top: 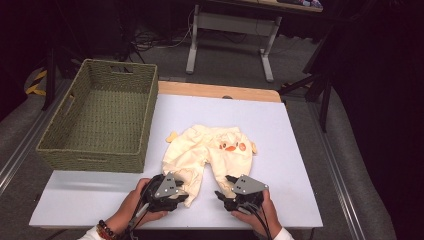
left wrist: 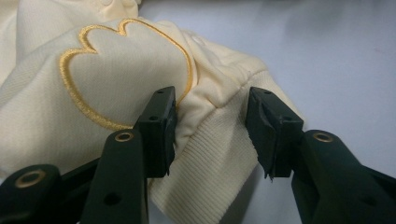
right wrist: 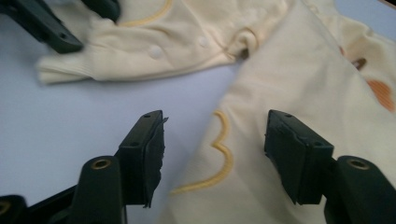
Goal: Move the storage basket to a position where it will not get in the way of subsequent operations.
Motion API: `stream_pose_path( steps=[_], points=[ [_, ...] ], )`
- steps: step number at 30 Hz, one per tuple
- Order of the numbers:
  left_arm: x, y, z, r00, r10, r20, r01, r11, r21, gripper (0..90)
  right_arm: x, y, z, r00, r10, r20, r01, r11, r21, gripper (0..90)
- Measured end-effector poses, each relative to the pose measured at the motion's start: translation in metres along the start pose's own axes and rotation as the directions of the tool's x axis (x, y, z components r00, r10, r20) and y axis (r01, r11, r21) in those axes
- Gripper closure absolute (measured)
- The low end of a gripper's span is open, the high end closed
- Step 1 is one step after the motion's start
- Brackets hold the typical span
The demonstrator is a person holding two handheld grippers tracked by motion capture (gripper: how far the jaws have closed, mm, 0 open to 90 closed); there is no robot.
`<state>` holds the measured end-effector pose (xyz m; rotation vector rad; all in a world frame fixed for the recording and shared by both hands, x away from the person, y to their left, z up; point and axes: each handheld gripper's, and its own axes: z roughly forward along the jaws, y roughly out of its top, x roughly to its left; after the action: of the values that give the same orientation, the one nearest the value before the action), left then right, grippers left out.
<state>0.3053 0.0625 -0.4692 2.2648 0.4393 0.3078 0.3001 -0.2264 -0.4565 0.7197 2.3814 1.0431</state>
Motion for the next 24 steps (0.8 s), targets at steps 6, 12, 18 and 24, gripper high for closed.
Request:
stream_pose_path(
  steps=[6, 12, 18, 24],
  points=[
    [0.0, 0.001, 0.0, 1.0, 0.005, 0.004, -0.005, 0.9999, 0.009, 54.7, -0.012, -0.004, -0.002, 0.9992, 0.027, 0.03, -0.027, 1.0, 0.009, 61.7],
    [0.001, 0.001, 0.0, 1.0, 0.0, 0.007, 0.0, 1.0, 0.009, 54.9, -0.013, -0.005, -0.006, 0.9995, 0.008, 0.031, -0.008, 1.0, 0.003, 75.8],
    [0.0, 0.001, 0.0, 1.0, -0.001, 0.004, 0.001, 1.0, 0.006, 54.8, -0.027, -0.002, -0.022, 0.9971, 0.064, 0.043, -0.06, 0.995, -0.077, 80.9],
    [0.001, 0.0, 0.001, 0.9999, -0.007, 0.013, 0.007, 1.0, 0.002, 54.8, -0.049, 0.0, -0.035, 0.9879, 0.118, 0.1, -0.104, 0.985, -0.139, 81.6]
  ],
)
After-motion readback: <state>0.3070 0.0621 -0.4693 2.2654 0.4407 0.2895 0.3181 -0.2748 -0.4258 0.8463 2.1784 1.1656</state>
